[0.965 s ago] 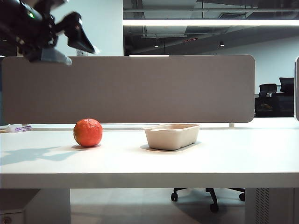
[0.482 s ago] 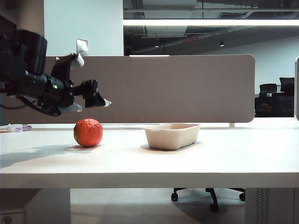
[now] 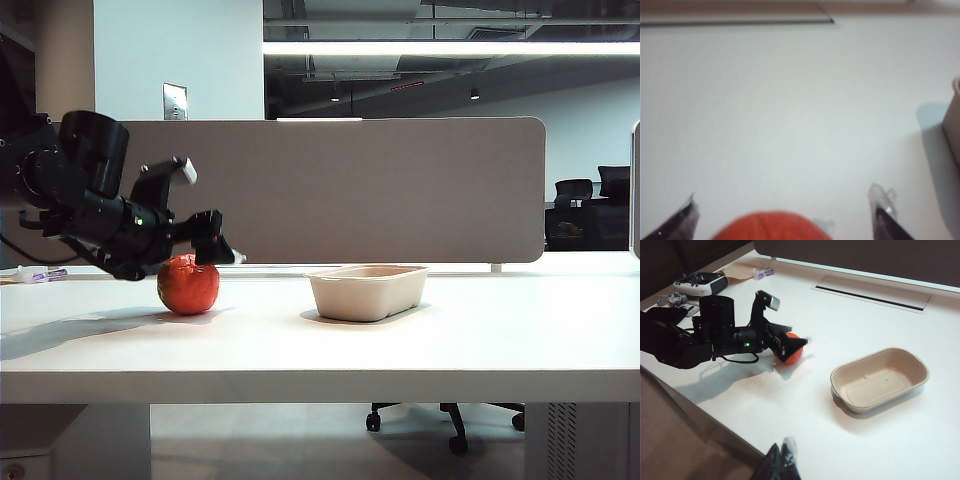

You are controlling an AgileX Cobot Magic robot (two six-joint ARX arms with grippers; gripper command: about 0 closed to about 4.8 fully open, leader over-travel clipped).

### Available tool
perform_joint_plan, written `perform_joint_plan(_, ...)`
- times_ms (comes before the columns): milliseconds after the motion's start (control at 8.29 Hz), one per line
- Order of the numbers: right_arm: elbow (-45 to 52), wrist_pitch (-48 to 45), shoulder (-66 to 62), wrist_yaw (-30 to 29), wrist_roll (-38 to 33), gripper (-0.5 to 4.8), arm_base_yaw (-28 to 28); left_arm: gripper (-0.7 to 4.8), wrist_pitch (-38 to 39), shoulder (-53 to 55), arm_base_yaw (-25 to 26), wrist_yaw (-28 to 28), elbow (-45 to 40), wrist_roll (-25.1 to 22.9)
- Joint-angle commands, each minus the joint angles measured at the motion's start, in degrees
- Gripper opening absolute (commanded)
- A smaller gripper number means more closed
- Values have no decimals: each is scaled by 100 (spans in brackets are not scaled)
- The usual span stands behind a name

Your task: Pick up the orange and place it into the paper lunchbox.

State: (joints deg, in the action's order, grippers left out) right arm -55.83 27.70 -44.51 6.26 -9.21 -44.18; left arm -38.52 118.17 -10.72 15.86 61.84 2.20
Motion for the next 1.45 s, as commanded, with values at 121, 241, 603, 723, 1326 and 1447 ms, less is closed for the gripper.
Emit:
perform_joint_plan(121,-28,-98,13,15,-17,-1,0,479,376,122,-46,44,11,-179)
perform_joint_plan(241,-28,-103,13,15,-17,-1,0,479,433,122,-46,44,11,-177)
perform_joint_plan(603,-28,-92,13,9,-17,-1,0,211,407,120,-46,111,17,-170)
perform_joint_plan(723,-28,-94,13,11,-17,-1,0,211,175,103,-46,341,24,-48)
perform_joint_plan(1326,-28,-90,11,28,22,-1,0,214,-225,-575,-439,984,407,732)
perform_joint_plan(1447,-28,-74,11,31,22,-1,0,214,-105,-597,-903,1032,857,938)
